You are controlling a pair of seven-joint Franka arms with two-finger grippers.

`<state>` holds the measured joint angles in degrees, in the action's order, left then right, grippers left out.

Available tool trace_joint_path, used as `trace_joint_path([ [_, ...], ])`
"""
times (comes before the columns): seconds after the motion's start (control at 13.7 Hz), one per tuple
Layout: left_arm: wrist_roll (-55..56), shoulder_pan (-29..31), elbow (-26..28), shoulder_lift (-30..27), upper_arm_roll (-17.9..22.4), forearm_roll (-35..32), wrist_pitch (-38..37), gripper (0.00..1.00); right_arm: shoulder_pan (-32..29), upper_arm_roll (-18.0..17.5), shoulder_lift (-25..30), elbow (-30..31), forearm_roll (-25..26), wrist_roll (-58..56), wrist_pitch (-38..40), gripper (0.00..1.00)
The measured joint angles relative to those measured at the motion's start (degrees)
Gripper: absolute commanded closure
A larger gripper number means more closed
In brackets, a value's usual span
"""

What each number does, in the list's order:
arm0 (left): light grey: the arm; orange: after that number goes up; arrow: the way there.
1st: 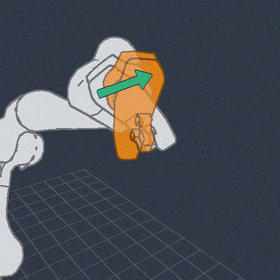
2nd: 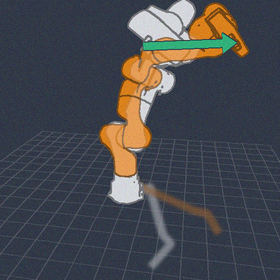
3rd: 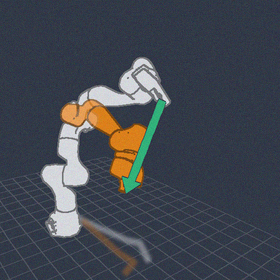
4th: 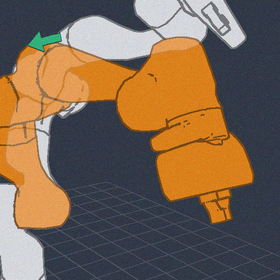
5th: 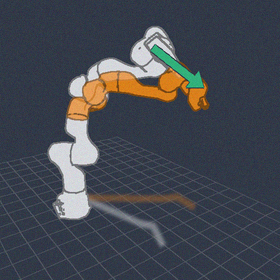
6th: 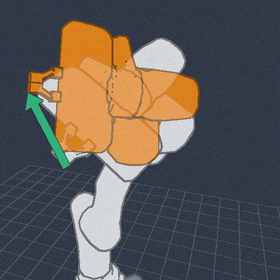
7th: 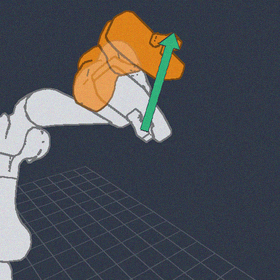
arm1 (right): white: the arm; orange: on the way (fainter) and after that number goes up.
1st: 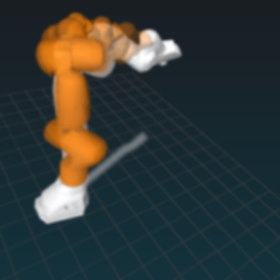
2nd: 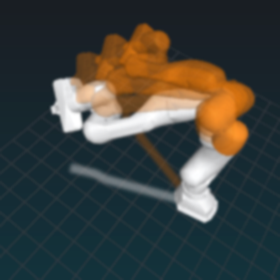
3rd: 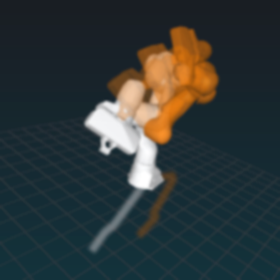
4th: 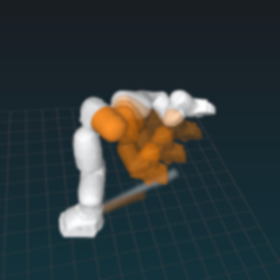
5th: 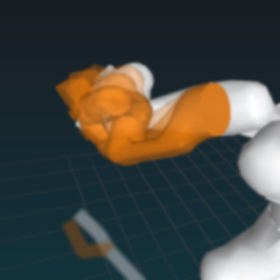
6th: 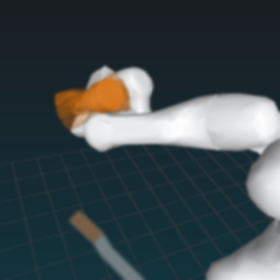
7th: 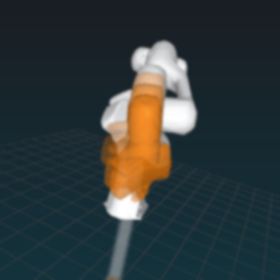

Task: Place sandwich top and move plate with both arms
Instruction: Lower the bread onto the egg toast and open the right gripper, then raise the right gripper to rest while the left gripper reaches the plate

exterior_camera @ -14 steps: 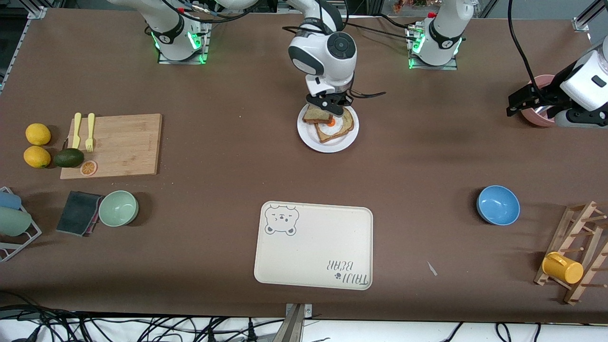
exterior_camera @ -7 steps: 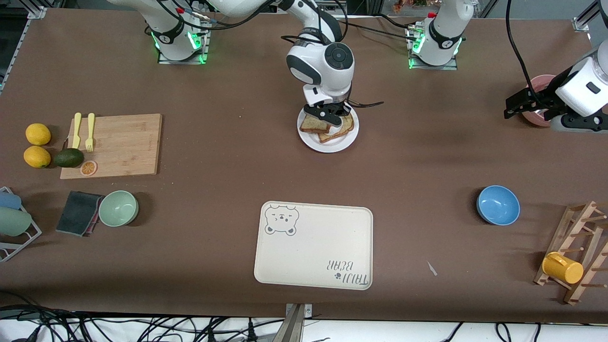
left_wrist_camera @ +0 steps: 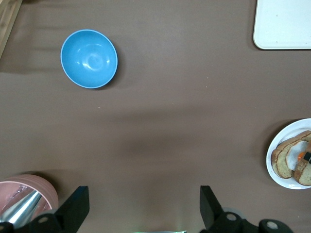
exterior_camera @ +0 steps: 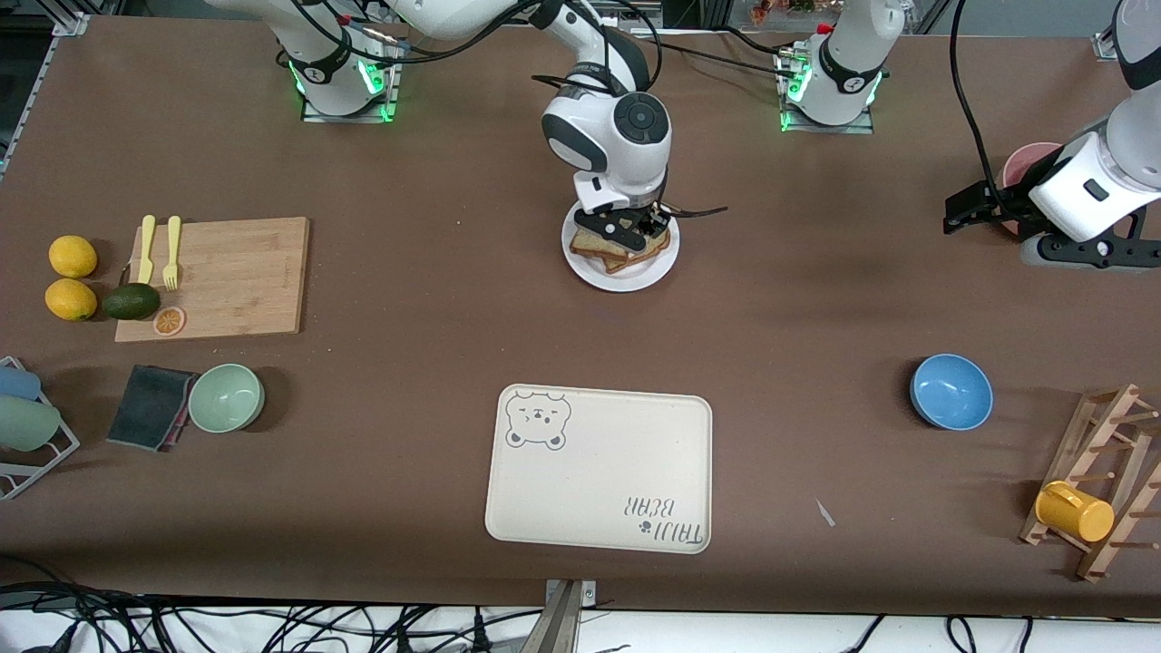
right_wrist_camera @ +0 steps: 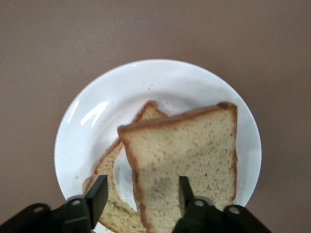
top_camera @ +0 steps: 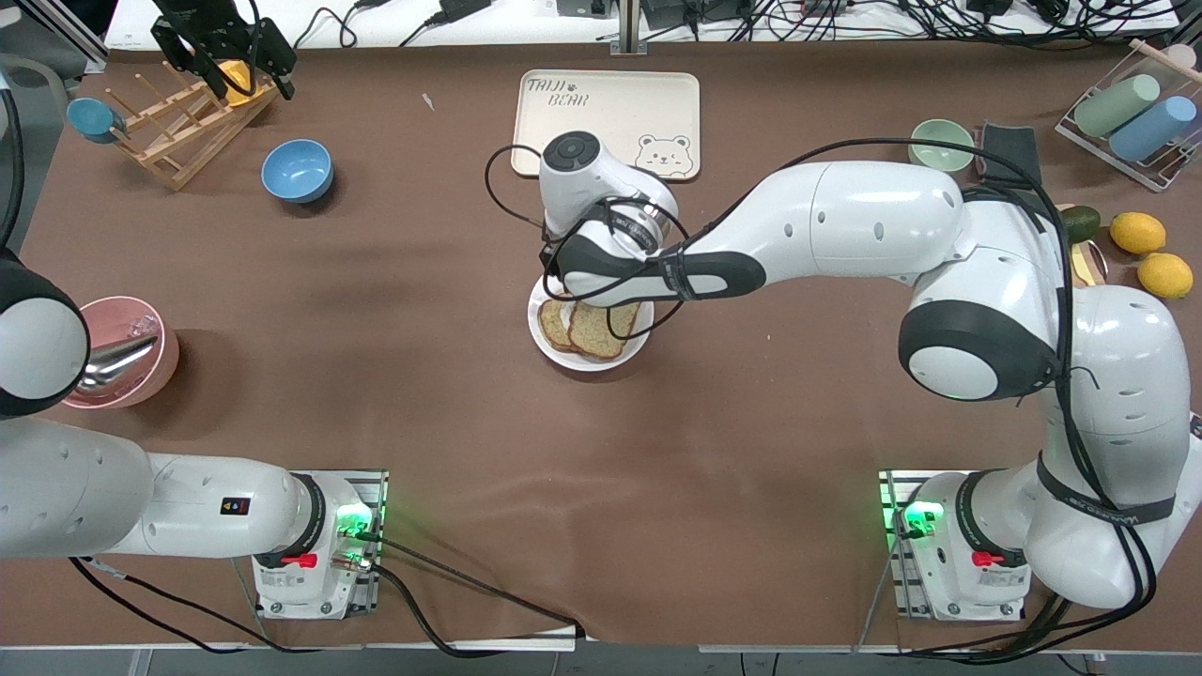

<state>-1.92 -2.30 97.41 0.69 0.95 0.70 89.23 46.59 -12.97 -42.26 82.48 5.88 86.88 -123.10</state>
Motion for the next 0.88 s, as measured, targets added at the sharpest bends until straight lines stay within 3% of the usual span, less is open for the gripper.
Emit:
trace_joint_path([
  [0.37,-3.13,0.00,-0.04,0.02,-0.02,0.00,0.00,0.00,-5.04,0.12,5.64,-1.08,-0.08,-5.07,4.44,0.00],
  [0.66,-3.76,-0.99,-0.04,0.15,-0.43,1.94,-1.85,0.00,-12.00,0.10,12.74,-0.55,-1.75,-18.95,13.30,0.00],
  [0.88,-4.03,-2.14,0.00,1.45,-0.61,8.10,-3.48,0.00,-19.45,0.11,18.99,0.30,-4.17,-33.50,21.39,0.00],
])
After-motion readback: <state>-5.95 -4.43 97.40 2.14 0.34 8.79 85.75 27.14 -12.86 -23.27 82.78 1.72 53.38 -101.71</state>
